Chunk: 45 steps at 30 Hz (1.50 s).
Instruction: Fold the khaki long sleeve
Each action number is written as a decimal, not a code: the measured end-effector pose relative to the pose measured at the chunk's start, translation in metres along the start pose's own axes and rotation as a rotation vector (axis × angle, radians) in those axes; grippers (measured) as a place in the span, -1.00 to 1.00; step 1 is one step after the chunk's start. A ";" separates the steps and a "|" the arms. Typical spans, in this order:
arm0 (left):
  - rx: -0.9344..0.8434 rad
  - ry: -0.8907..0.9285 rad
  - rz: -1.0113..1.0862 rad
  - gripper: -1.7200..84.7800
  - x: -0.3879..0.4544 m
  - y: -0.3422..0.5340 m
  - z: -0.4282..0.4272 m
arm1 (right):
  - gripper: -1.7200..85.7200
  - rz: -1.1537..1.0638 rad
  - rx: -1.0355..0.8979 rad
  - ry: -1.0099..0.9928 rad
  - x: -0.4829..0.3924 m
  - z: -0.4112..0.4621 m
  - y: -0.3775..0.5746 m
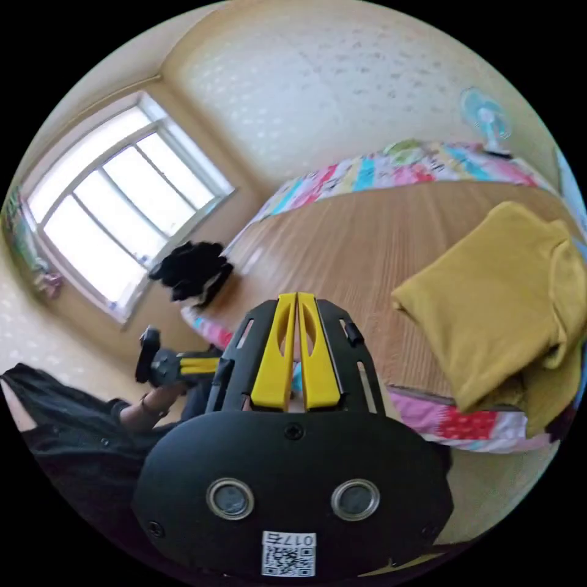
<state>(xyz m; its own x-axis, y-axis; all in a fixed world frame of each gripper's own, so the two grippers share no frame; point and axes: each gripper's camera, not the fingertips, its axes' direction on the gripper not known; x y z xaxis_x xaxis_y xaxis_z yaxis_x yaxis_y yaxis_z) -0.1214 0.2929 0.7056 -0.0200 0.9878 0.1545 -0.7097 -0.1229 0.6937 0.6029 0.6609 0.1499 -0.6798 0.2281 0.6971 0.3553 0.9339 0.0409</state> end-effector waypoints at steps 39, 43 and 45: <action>-0.090 0.021 0.196 -0.90 -0.115 -0.048 -0.012 | -0.91 0.002 0.068 -0.124 -0.082 -0.055 0.145; 0.018 0.412 0.111 -0.95 -0.187 -0.026 -0.020 | -0.91 -0.006 0.066 -0.109 -0.091 -0.071 0.147; 0.195 0.731 0.087 -0.97 -0.231 -0.008 -0.038 | -0.92 0.008 0.172 -0.187 -0.096 -0.110 0.149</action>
<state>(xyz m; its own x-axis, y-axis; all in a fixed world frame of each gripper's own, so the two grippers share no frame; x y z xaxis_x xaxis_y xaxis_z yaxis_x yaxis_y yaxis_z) -0.1379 0.0692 0.6372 -0.5798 0.7774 -0.2442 -0.5481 -0.1503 0.8228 0.7920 0.7482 0.1676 -0.7897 0.2677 0.5520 0.2576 0.9613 -0.0976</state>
